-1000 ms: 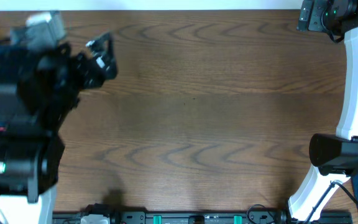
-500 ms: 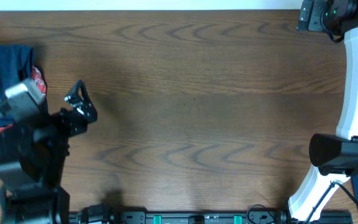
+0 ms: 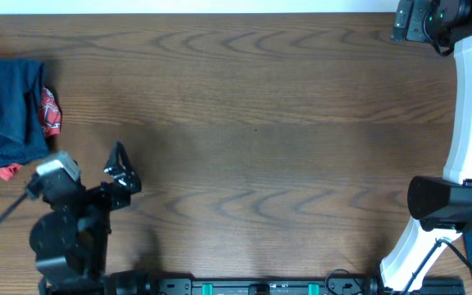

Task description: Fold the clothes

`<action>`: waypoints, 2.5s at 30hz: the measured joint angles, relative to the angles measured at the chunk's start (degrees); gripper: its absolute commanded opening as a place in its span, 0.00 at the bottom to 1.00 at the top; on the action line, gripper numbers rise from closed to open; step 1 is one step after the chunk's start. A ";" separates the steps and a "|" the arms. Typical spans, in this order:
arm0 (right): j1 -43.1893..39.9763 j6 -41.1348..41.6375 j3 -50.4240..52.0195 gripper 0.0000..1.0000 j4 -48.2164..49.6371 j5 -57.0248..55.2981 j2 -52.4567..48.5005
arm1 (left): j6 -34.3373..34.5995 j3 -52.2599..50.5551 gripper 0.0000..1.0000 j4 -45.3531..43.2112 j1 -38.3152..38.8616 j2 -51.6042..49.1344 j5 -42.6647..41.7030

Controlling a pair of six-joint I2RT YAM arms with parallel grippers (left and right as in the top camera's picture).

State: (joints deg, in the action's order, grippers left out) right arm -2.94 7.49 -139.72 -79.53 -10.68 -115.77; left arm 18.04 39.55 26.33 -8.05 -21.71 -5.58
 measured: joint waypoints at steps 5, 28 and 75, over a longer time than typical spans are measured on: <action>0.00 0.00 0.00 0.99 -0.02 0.00 0.00 | 0.00 -5.55 0.98 0.04 0.00 6.12 1.11; 0.00 0.00 0.00 0.99 0.00 0.02 0.00 | 0.17 -18.40 0.98 0.07 0.00 20.98 1.53; 0.00 0.00 0.00 0.99 0.00 0.00 0.00 | 2.29 -31.43 0.99 -2.62 0.00 21.09 2.21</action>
State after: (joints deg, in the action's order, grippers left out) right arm -2.94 7.49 -139.72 -79.53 -10.68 -115.77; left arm 20.34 8.12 23.70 -8.05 -0.62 -3.38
